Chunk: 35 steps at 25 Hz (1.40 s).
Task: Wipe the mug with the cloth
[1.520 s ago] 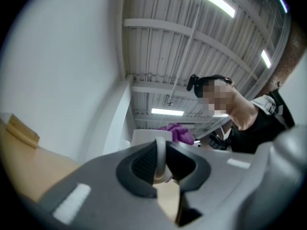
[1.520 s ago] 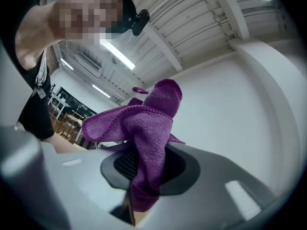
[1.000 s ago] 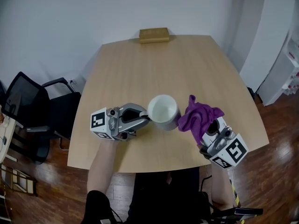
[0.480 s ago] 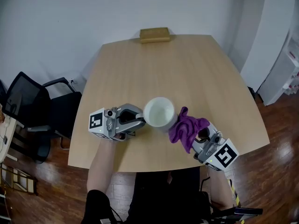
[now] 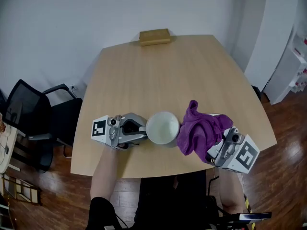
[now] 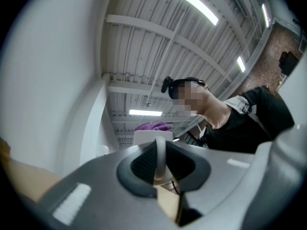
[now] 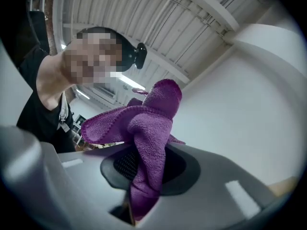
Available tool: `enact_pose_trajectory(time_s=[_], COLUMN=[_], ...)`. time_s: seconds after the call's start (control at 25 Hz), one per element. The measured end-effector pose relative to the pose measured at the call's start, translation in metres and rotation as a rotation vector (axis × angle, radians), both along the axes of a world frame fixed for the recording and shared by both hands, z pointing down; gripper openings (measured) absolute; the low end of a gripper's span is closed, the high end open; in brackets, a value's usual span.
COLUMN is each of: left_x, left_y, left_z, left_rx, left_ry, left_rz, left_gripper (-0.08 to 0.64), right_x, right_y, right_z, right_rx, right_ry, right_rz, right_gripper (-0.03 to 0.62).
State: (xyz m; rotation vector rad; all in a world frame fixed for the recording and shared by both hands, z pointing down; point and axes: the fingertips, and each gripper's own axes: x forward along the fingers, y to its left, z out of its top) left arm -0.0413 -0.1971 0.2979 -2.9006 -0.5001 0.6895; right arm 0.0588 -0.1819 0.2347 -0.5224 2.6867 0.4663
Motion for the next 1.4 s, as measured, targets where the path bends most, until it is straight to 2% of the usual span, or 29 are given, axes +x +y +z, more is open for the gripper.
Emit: enact_pose_trajectory(time_s=[0.12, 0.24, 0.44, 0.52, 0.64, 0.8, 0.92, 1.0, 1.12, 1.24, 1.32, 1.4], left_x=[-0.001, -0.009, -0.004, 0.001, 0.005, 0.009, 0.010, 0.012, 0.018, 0.029, 0.035, 0.038], left_y=[0.005, 0.005, 0.011, 0.020, 0.028, 0.032, 0.035, 0.039, 0.046, 0.057, 0.065, 0.074], left_z=[0.000, -0.004, -0.002, -0.001, 0.004, 0.004, 0.003, 0.005, 0.012, 0.022, 0.030, 0.037], left_rx=[0.001, 0.006, 0.056, 0.085, 0.112, 0.121, 0.141, 0.169, 0.216, 0.283, 0.336, 0.389], left_ry=[0.024, 0.052, 0.017, 0.001, -0.035, -0.044, -0.042, -0.059, -0.114, -0.189, -0.234, -0.275], left_rz=[0.015, 0.010, 0.019, 0.044, 0.058, 0.056, 0.056, 0.057, 0.054, 0.051, 0.054, 0.057], left_gripper=[0.063, 0.063, 0.063, 0.063, 0.063, 0.063, 0.063, 0.061, 0.061, 0.063, 0.063, 0.063], right_x=[-0.004, 0.002, 0.017, 0.025, 0.034, 0.030, 0.018, 0.017, 0.019, 0.023, 0.029, 0.037], right_y=[0.001, -0.013, -0.040, -0.044, -0.036, -0.011, -0.005, -0.012, -0.032, -0.052, -0.056, -0.050], right_z=[0.013, 0.041, 0.105, 0.108, 0.075, 0.023, 0.019, 0.032, 0.073, 0.120, 0.129, 0.113], right_rx=[-0.018, -0.034, -0.205, -0.244, -0.230, -0.192, -0.223, -0.282, -0.428, -0.560, -0.576, -0.553], right_ry=[-0.001, 0.004, 0.103, 0.099, 0.002, -0.130, -0.163, -0.185, -0.161, -0.034, 0.015, -0.013], right_rz=[-0.013, 0.055, 0.139, 0.142, 0.079, -0.119, -0.220, -0.243, -0.219, -0.107, -0.045, -0.064], right_gripper=[0.083, 0.081, 0.083, 0.083, 0.083, 0.083, 0.083, 0.083, 0.083, 0.083, 0.084, 0.084])
